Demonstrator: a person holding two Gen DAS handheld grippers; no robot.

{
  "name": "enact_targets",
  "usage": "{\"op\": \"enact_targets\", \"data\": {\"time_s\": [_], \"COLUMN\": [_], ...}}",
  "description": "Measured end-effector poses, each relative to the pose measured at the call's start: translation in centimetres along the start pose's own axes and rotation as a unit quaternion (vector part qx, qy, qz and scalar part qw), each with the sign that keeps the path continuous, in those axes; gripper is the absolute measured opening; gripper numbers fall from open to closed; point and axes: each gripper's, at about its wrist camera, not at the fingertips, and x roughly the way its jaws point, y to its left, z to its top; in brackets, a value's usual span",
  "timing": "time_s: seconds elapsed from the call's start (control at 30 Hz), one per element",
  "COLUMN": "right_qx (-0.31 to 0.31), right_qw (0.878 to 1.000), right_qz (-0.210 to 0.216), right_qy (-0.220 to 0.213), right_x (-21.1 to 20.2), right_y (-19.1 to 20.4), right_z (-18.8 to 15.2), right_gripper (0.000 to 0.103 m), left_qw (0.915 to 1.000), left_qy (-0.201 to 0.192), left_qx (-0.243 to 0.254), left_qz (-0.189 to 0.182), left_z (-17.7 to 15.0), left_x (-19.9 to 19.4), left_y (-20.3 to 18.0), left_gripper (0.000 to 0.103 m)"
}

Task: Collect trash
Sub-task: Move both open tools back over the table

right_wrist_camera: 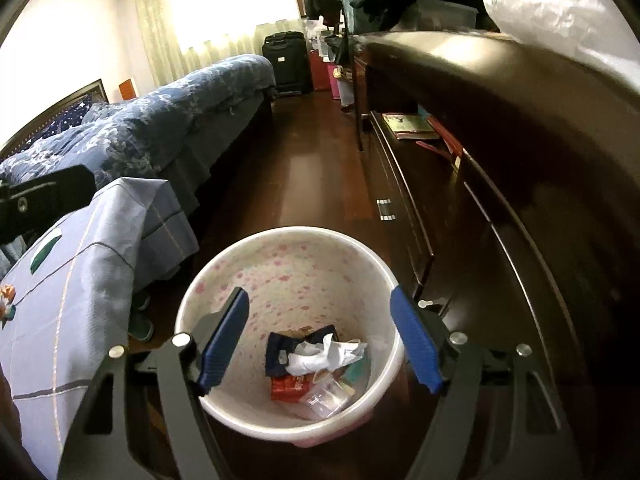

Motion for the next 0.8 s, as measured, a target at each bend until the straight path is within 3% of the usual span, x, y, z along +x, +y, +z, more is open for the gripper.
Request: {"op": "enact_targets", "data": {"time_s": [0.13,0.37,0.47,0.6,0.8], "right_qx": [-0.007,-0.026,-0.044,-0.080,-0.136], "right_qw": [1.000,0.999,0.997,0.991,0.979], "right_qz": [0.007,0.043,0.067,0.107,0.151], "right_qy": [-0.006,-0.015,-0.018,-0.020,-0.018], "right_x": [-1.5,-4.6,-5.9,-7.6,-9.5], "right_y": [0.8,3.5,6.1,10.2,16.4], "right_z": [-0.3,-0.9,-1.3,-2.1,-3.2], "right_gripper": [0.076,0.079,0.080,0.080,0.081], "left_qw": [0.9998,0.9949,0.9894,0.9826,0.9644], "left_qy": [-0.011,-0.034,-0.037,-0.041,-0.045], "left_qx": [-0.004,-0.010,-0.025,-0.066,-0.115], "left_qz": [0.018,0.094,0.138,0.169,0.234], "left_z": [-0.3,-1.8,-2.9,-4.3,-7.1], "left_x": [-1.7,-6.1,-8.3,-11.3,-15.5], "left_y": [0.7,3.6,5.9,9.4,15.5], "left_gripper": [0.087,0.091,0.092,0.094,0.097]}}
